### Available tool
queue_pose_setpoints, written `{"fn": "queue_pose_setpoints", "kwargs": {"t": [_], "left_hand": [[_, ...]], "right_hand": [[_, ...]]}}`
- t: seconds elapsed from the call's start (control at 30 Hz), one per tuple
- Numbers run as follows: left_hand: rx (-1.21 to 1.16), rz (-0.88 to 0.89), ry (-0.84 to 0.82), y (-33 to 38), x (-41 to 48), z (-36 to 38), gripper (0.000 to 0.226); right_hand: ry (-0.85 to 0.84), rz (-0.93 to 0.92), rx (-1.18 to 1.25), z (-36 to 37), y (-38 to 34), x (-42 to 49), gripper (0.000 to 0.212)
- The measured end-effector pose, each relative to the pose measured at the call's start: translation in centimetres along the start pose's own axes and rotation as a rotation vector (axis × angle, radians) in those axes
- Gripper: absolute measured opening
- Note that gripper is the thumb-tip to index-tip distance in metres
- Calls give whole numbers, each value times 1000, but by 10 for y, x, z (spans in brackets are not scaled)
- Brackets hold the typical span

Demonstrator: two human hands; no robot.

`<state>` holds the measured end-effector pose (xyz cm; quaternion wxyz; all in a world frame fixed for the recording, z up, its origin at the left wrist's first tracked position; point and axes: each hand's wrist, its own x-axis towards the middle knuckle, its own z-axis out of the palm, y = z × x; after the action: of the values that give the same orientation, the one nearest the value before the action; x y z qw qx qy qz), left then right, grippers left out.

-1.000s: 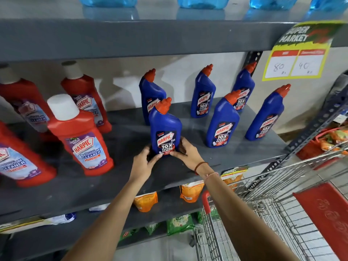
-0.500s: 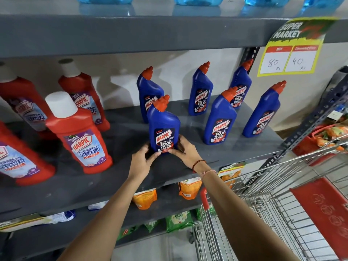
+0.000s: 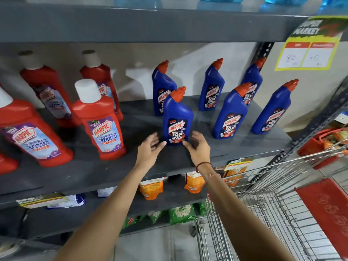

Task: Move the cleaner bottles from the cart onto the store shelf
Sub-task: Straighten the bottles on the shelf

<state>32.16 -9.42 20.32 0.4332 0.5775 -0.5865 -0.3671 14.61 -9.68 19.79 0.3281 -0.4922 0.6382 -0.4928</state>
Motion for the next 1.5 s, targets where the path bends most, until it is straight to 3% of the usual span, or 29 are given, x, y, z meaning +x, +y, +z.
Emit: {"fn": "queue_pose_setpoints", "kwargs": {"t": [0.07,0.13,0.23,0.33,0.43,0.5,0.57,0.67,0.9,1.2,1.3,1.4,1.5], "left_hand": [[-41,4,42,-2,-17,-25,39],[-23,8,81,-11,-38,-57,27],[49,11,251,-30,-62,-101,21],[32,-39,429,-48,-68,-134,40],[-7,-91,315,-57,-56,-146,62],[11,-81,196,-57,-45,-145,58],[87,-24,148,-62,-37,-148,45],[135,6,102,-67,-30,-156,36],[165,40,-16,-72,-12,-173,44],[155,1,-16,-70,-8,-172,48],[103,-41,-44,-63,-18,-177,51],[61,1,40,-68,-44,-198,38],[115,26,188,-81,-73,-229,15]], "right_hand": [[130,-29,-1,6,2,-14,37],[142,-105,-32,18,-2,-30,25],[30,-191,-41,44,-14,-49,23],[-192,-174,-44,80,-33,-58,34],[-412,-143,-33,116,-49,-62,53],[-478,-125,-39,133,-57,-63,62],[-507,-149,-35,146,-62,-65,58],[-485,-179,-57,155,-67,-66,51],[-405,-177,-88,171,-62,-71,55],[-414,-156,-106,173,-63,-71,55],[-274,-131,-57,171,-57,-75,54],[-10,-171,-27,174,-55,-98,33],[-50,-270,-22,188,-58,-125,12]]}}
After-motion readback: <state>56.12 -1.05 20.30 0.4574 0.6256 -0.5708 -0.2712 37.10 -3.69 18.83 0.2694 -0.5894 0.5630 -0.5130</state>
